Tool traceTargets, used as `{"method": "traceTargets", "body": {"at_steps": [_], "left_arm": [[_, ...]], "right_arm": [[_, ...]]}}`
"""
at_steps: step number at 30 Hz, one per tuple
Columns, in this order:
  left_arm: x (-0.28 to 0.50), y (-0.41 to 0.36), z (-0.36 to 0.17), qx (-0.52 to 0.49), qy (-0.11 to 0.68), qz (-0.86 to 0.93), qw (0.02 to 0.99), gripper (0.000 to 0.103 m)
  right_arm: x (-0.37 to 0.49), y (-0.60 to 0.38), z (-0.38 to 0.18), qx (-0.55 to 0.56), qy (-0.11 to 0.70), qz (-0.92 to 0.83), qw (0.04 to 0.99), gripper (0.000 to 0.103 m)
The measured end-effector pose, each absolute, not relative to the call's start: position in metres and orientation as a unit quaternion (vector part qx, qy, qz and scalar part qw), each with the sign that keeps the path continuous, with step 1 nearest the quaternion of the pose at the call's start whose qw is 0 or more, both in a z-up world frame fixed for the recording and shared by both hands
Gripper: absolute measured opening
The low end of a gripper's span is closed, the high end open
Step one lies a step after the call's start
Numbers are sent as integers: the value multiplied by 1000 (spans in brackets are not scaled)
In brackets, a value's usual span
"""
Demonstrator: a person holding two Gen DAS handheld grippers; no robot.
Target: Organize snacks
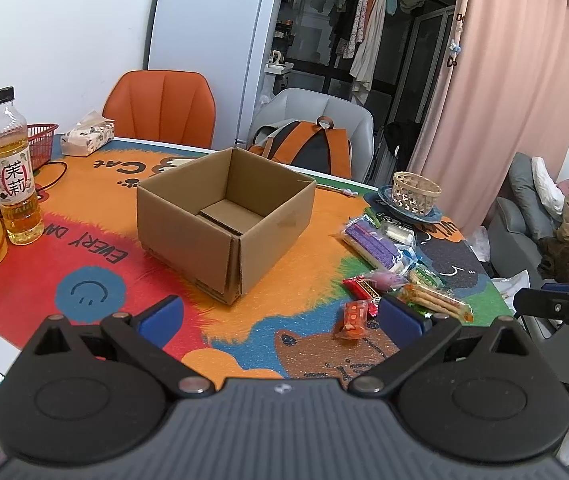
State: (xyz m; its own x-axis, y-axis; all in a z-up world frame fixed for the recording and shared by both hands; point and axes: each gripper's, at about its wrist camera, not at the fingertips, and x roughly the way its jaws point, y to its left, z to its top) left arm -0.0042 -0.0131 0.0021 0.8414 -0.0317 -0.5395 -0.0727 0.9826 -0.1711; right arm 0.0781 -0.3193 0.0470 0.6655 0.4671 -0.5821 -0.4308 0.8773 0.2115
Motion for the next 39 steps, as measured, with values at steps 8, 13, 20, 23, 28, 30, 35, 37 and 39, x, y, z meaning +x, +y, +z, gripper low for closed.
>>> {"method": "traceTargets", "body": {"at_steps": [8, 13, 20, 23, 28, 30, 35, 37, 39], "left_arm": [[-3, -17, 2, -91, 283, 9, 955, 103], [2, -20, -3, -92, 288, 6, 953, 103], [12, -26, -12, -92, 295, 0, 951, 103], [17, -26, -15, -95, 297, 1, 950, 103], [27, -29, -20, -96, 296, 1, 950, 103], [31, -31, -23, -96, 297, -2, 950, 103], [42, -38, -30, -95, 299, -16, 949, 103], [46, -41, -34, -93, 301, -21, 949, 102], [51, -44, -38, -93, 303, -27, 948, 102]], "right_arm": [[78, -319, 46, 27, 327, 247, 912, 103], [80, -323, 39, 30, 330, 244, 911, 103], [88, -330, 27, 41, 336, 236, 911, 103], [91, -332, 21, 43, 338, 233, 911, 103], [98, -337, 12, 50, 342, 225, 911, 103], [100, -340, 8, 54, 342, 221, 912, 103], [106, -345, -3, 59, 340, 214, 914, 103], [109, -347, -7, 62, 338, 211, 915, 103], [112, -349, -11, 65, 335, 209, 917, 103]]}}
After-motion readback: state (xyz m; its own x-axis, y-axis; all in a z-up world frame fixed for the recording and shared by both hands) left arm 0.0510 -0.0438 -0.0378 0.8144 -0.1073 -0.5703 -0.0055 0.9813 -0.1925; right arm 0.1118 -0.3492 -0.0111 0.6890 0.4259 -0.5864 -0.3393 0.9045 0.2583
